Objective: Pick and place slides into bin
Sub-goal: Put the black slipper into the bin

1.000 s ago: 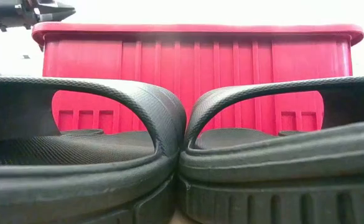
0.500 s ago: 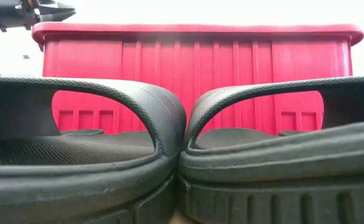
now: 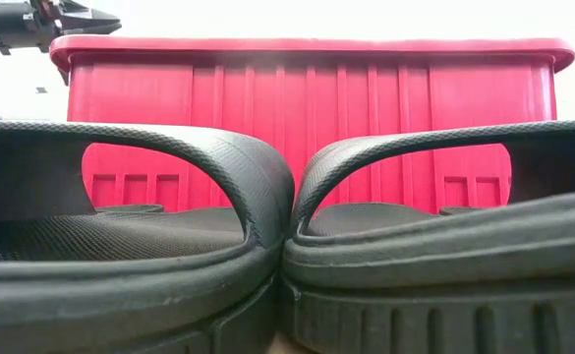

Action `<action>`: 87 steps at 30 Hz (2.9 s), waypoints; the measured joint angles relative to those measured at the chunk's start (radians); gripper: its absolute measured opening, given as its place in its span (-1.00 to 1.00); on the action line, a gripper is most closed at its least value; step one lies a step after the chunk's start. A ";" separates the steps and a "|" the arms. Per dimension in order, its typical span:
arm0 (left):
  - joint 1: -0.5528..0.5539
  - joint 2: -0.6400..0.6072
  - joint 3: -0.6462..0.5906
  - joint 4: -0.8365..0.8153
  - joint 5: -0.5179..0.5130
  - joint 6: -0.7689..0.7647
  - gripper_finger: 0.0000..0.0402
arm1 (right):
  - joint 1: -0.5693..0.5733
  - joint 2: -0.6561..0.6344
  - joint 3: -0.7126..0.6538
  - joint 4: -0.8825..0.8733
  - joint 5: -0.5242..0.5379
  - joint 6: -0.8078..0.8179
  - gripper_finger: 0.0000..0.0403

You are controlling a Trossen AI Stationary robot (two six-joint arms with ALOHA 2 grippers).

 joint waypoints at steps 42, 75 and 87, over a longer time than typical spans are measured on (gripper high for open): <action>0.000 0.000 0.000 -0.122 0.072 -0.058 -0.85 | 0.033 0.182 -0.511 0.576 0.128 0.340 0.33; 0.000 0.000 0.000 -0.149 0.105 -0.073 -0.85 | 0.038 0.223 -0.732 1.049 -0.056 0.461 -0.94; 0.000 0.000 0.000 -0.161 0.106 -0.047 -0.85 | 0.046 0.150 -0.700 1.154 -0.161 0.522 -0.97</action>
